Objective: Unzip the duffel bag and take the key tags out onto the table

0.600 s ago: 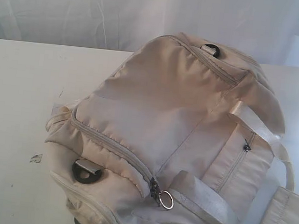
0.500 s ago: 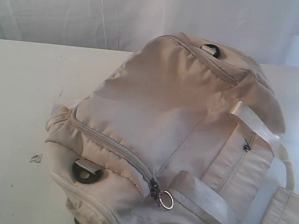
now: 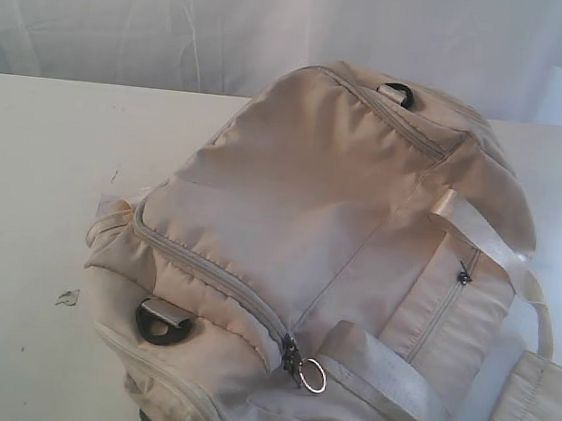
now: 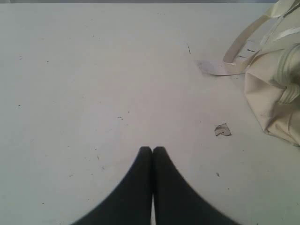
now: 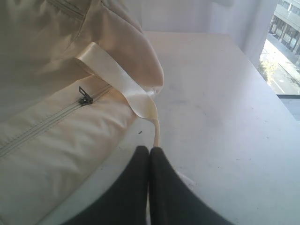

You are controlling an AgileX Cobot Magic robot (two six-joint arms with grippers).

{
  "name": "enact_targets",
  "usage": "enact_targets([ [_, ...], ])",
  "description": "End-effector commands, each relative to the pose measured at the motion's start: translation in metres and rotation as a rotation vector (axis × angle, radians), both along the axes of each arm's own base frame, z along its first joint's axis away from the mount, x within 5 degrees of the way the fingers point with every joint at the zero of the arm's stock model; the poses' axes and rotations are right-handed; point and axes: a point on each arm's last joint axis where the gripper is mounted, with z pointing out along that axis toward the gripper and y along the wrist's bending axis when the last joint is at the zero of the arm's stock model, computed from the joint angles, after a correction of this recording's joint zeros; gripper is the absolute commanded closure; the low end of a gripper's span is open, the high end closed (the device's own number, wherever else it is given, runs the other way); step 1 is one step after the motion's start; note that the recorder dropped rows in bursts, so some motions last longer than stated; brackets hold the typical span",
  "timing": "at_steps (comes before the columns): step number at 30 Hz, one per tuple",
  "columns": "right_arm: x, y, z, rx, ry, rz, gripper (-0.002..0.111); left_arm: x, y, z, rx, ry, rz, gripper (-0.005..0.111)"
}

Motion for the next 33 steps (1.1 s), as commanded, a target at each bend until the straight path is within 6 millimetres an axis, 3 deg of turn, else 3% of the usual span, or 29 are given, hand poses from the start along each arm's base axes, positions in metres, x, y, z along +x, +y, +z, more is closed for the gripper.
enact_targets([
  [1,0.000,0.000,0.000,-0.003,-0.008,0.002,0.108,0.000,0.000,-0.001,-0.002,-0.004,-0.006,0.107],
  [11,0.000,0.000,0.000,-0.003,-0.008,0.002,0.108,0.000,0.000,0.000,0.000,-0.017,-0.004,0.107],
  [23,0.000,0.000,0.000,-0.003,-0.008,0.002,0.108,0.004,0.005,0.033,0.045,-0.384,0.043,0.107],
  [33,0.000,0.000,0.002,-0.006,-0.023,0.001,0.108,0.002,0.006,0.047,0.064,-0.535,0.062,0.107],
])
